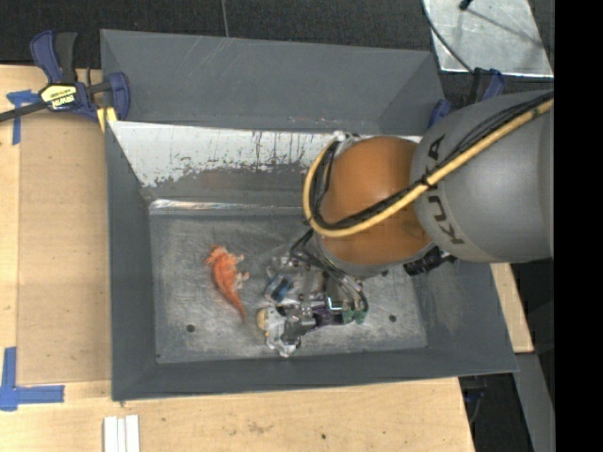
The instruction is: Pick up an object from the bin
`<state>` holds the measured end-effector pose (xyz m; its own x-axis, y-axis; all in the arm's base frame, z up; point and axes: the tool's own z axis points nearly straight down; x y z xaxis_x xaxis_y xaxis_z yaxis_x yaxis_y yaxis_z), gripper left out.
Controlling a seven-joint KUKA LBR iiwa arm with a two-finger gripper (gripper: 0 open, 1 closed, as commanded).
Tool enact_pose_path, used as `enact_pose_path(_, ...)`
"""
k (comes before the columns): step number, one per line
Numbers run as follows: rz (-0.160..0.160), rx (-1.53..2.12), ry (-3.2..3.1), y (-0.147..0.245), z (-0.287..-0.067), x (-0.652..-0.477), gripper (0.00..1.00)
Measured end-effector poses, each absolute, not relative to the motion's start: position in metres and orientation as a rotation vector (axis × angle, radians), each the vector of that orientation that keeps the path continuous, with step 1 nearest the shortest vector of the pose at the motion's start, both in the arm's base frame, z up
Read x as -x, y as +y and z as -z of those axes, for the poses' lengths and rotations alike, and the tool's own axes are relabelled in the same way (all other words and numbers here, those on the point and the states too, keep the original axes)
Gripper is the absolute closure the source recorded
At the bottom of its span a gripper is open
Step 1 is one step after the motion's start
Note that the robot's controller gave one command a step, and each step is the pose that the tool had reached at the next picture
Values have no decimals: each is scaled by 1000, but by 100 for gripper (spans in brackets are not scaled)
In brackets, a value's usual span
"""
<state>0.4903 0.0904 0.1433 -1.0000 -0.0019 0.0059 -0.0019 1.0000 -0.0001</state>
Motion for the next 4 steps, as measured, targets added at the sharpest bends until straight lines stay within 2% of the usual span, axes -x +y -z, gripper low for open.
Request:
enact_pose_path(1, 1, 0, -3144, 90, -147, -492, 0)
enact_pose_path(2, 3, -181, -3147, 80, -121, -498, 0)
enact_pose_path(3, -4, -580, -3070, 73, -80, -511, 100)
enact_pose_path(4, -3, -580, -3070, 73, -80, -511, 100)
